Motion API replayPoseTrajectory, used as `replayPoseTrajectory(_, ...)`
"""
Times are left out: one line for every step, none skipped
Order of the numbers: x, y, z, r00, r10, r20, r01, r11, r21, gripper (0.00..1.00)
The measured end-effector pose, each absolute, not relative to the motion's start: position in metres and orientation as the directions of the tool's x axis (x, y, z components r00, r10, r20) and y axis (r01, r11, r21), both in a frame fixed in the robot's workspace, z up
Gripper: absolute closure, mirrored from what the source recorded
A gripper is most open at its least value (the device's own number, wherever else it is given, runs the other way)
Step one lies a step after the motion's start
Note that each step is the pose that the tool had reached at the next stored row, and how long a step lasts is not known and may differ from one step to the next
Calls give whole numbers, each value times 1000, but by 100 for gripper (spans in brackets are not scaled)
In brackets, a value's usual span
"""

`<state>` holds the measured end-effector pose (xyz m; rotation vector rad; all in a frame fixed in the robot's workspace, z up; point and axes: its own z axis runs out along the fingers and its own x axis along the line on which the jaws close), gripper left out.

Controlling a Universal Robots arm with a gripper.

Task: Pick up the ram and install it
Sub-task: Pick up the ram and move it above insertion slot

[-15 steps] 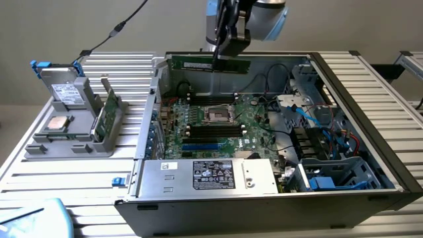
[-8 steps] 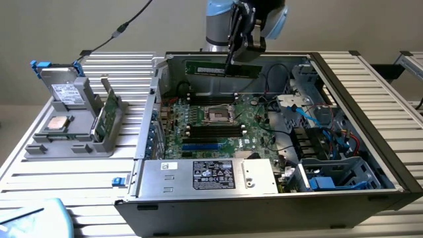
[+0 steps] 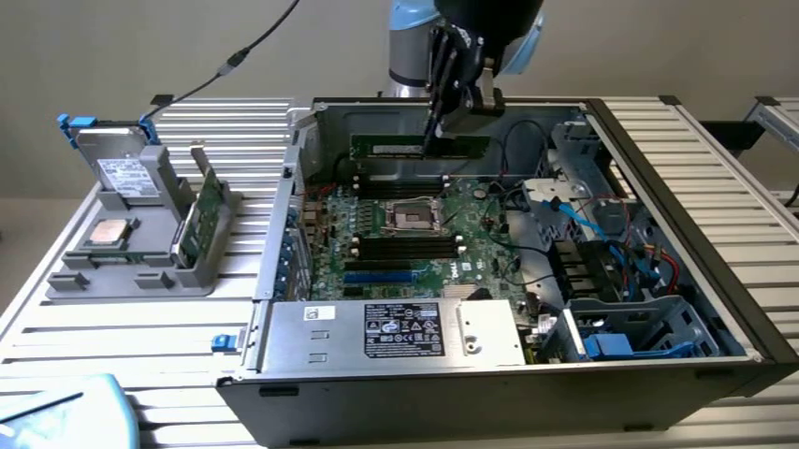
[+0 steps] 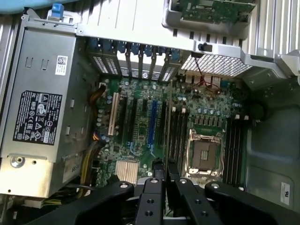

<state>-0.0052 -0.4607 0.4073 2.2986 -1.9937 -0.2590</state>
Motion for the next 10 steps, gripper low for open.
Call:
replayPoseTrajectory(-4, -460, 405, 141, -988, -70, -973, -151, 177, 86)
replayPoseTrajectory(-2, -459, 404, 142, -987, -70, -972, -152, 177, 86)
replayPoseTrajectory(2, -458, 402, 142, -987, -70, -972, -152, 176, 86)
replayPoseTrajectory(7, -457, 400, 142, -987, -70, -972, -152, 177, 86)
replayPoseTrajectory(10, -456, 398, 142, -987, -70, -972, -152, 177, 86)
replayPoseTrajectory(12, -455, 396, 142, -987, -70, -972, -152, 177, 86)
replayPoseTrajectory(13, -453, 394, 142, -987, -70, -972, -152, 177, 86)
replayPoseTrajectory(13, -451, 393, 142, -987, -70, -972, -152, 177, 86)
replayPoseTrajectory(13, -449, 391, 142, -987, -70, -972, -152, 177, 86)
replayPoseTrajectory(13, -447, 389, 142, -987, -70, -972, -152, 177, 86)
